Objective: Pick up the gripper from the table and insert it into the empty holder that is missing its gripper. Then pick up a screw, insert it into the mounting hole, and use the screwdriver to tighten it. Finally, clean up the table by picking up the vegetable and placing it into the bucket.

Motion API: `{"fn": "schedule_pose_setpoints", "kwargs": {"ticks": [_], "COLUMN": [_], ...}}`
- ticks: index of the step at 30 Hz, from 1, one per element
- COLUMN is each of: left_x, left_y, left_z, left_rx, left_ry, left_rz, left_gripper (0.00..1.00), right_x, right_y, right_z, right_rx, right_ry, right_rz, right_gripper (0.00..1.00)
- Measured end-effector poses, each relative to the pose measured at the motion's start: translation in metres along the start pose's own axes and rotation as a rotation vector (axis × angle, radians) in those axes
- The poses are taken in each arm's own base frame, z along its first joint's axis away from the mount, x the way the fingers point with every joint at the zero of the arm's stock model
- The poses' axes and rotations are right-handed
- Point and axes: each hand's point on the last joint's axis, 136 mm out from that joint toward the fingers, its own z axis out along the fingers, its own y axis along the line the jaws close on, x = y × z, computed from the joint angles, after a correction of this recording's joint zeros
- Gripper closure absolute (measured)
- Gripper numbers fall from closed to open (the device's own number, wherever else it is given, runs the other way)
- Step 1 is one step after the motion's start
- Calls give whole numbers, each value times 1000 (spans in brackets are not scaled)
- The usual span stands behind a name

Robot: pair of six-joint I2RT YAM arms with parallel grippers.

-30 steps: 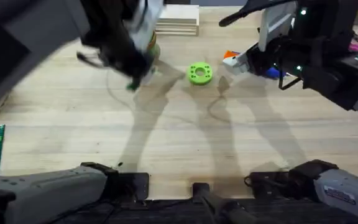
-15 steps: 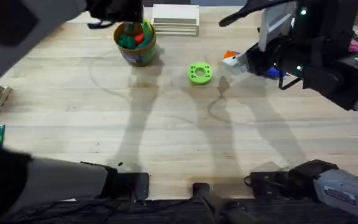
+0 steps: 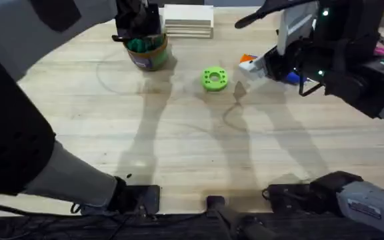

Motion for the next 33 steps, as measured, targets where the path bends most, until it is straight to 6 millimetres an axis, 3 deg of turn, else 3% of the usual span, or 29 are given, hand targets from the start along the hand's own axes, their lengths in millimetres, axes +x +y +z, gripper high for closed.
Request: {"fn": "schedule_pose_setpoints", "kwargs": {"ticks": [3, 4, 11, 14, 17, 24, 29, 33], "left_x": [-1, -1, -2, 5, 21, 86, 121, 130], "left_y": [1, 1, 3, 9, 16, 8, -6, -5], "left_z": [0, 0, -13, -44, -88, -182, -224, -241], "left_rx": [-4, -4, -3, -6, 2, 153, 297, 338], "left_ry": [-3, -2, -8, 12, 45, 157, 193, 179], "left_rz": [-4, -9, -12, 9, 56, 260, 385, 411], "left_gripper": [117, 56, 27, 28, 26, 25, 25, 25], "right_x": [0, 0, 9, 10, 14, 23, 30, 34], "right_y": [0, 0, 3, 2, 2, 2, 4, 4], "right_z": [0, 0, -11, -32, -59, -127, -150, -162], "right_rx": [0, 0, -12, -10, -13, -21, -17, -12], "right_ry": [0, 1, 37, 34, 51, 104, 103, 89], "right_rz": [0, 0, 64, 141, 218, 318, 394, 451], "right_gripper": [12, 12, 12, 12, 13, 13, 12, 12]}}
